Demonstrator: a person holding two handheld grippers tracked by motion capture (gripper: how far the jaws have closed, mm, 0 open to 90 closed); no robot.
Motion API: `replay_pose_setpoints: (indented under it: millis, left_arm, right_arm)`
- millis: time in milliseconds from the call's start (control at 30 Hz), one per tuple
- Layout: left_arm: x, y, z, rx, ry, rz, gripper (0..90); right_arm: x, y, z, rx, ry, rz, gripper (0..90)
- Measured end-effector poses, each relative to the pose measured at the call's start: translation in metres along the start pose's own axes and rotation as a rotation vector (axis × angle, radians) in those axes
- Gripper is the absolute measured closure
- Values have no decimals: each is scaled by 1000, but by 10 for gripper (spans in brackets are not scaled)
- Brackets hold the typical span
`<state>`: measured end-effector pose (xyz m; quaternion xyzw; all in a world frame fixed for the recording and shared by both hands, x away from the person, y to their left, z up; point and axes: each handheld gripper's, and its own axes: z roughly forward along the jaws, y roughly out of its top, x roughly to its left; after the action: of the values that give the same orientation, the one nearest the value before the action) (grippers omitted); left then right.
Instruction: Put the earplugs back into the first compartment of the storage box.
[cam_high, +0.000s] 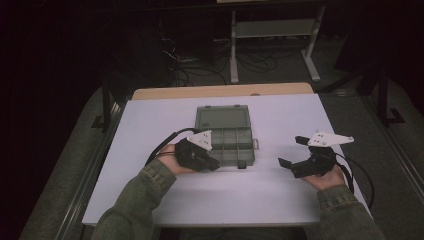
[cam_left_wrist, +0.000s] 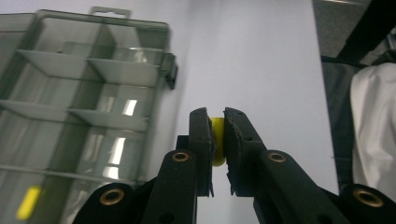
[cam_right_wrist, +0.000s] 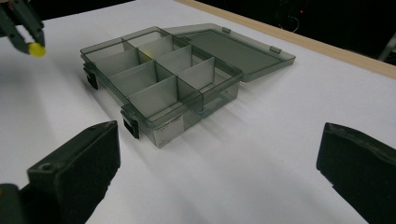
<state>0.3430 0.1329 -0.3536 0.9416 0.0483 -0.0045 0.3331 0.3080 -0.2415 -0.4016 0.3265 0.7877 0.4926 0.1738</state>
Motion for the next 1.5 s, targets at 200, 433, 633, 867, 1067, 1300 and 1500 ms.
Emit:
replay_pose_setpoints:
  millis: [200, 433, 633, 867, 1067, 1300, 1500]
  left_arm:
    - [12, 0, -7, 5, 19, -19, 816]
    - [27, -1, -15, -12, 57, -42, 816]
    - [40, -3, -22, -19, 88, -81, 816]
    - [58, -1, -34, -29, 131, -118, 816]
    - [72, -4, -40, -39, 155, -164, 817]
    - [87, -11, -32, -33, 183, -207, 817]
    - [96, -14, -24, -14, 199, -233, 817]
  right_arm:
    - [0, 0, -1, -3, 2, 0, 0]
    - [0, 0, 0, -2, 4, 0, 0]
    - [0, 0, 0, -1, 6, 3, 0]
    - [0, 0, 1, 0, 8, 2, 0]
    - [0, 0, 1, 0, 7, 0, 0]
    - [0, 0, 1, 0, 11, -1, 0]
    - [0, 0, 1, -3, 11, 0, 0]
